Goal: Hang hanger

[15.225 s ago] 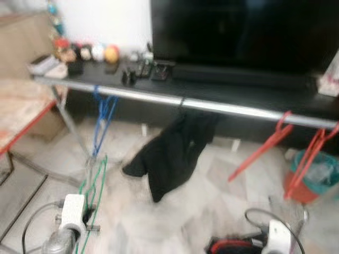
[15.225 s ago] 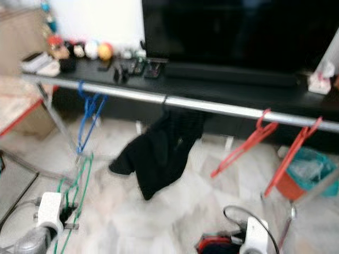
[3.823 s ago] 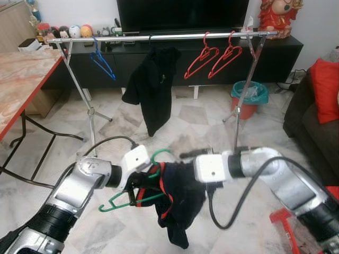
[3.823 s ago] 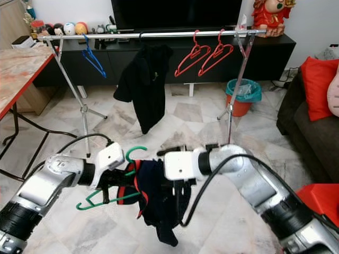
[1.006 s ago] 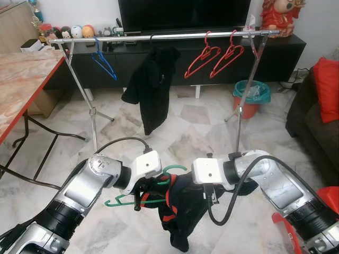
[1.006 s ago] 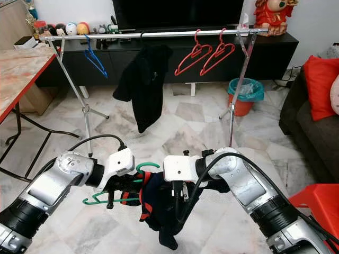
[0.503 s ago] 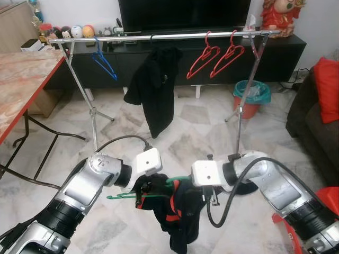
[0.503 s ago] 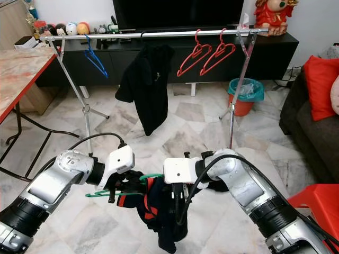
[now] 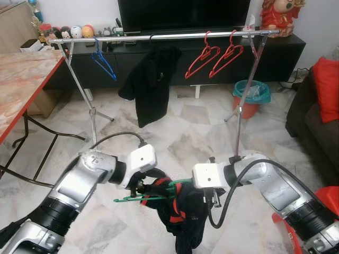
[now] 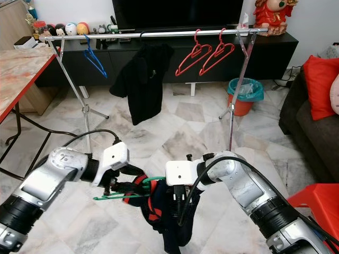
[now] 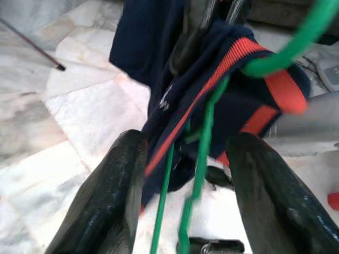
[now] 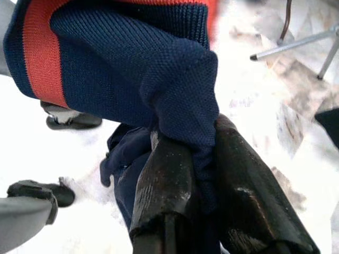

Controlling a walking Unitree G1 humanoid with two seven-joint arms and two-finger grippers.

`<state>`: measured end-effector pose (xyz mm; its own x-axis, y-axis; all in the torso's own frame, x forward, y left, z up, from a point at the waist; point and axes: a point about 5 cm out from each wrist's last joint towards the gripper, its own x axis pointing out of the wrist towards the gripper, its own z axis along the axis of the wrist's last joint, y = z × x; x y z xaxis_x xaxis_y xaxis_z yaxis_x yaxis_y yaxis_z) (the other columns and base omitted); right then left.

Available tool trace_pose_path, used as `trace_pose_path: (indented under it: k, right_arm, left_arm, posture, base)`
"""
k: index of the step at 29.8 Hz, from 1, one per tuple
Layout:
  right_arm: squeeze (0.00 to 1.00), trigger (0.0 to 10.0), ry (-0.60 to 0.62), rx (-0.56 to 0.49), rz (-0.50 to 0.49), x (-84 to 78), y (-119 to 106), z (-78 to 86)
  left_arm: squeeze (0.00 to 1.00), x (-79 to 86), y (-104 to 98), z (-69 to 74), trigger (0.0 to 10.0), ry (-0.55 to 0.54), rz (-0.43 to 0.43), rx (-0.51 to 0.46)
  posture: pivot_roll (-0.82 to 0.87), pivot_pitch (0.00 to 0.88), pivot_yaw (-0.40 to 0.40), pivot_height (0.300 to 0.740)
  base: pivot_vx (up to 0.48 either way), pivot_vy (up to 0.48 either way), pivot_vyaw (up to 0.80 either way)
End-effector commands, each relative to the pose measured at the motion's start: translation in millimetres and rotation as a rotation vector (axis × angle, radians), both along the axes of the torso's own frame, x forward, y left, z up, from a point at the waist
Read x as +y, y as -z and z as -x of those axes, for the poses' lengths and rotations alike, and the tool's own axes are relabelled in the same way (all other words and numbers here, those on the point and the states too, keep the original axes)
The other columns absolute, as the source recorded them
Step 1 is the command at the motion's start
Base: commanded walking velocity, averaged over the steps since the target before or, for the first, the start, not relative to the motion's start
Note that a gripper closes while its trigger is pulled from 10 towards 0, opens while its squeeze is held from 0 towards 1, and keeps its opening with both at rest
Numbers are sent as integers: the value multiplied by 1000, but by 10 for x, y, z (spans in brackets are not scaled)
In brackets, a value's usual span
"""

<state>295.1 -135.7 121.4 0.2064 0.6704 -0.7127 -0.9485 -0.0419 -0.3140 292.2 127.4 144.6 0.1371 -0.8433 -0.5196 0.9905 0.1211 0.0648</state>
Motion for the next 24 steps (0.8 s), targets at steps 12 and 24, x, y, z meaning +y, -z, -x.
trace_pose_path:
  k: [12, 24]
  right_arm:
    - [0, 0, 183, -128, 6, -346, -154, -196]
    - [0, 0, 271, -240, -111, -327, -371, -369]
  left_arm:
    - [969, 443, -101, -220, 10000, -293, -11, -122]
    - [0, 966, 194, -433, 10000, -953, -1, -213]
  posture:
    - [-98, 0, 72, 740]
    - [-91, 0, 60, 740]
  base:
    - [0, 0, 0]
    - [0, 0, 0]
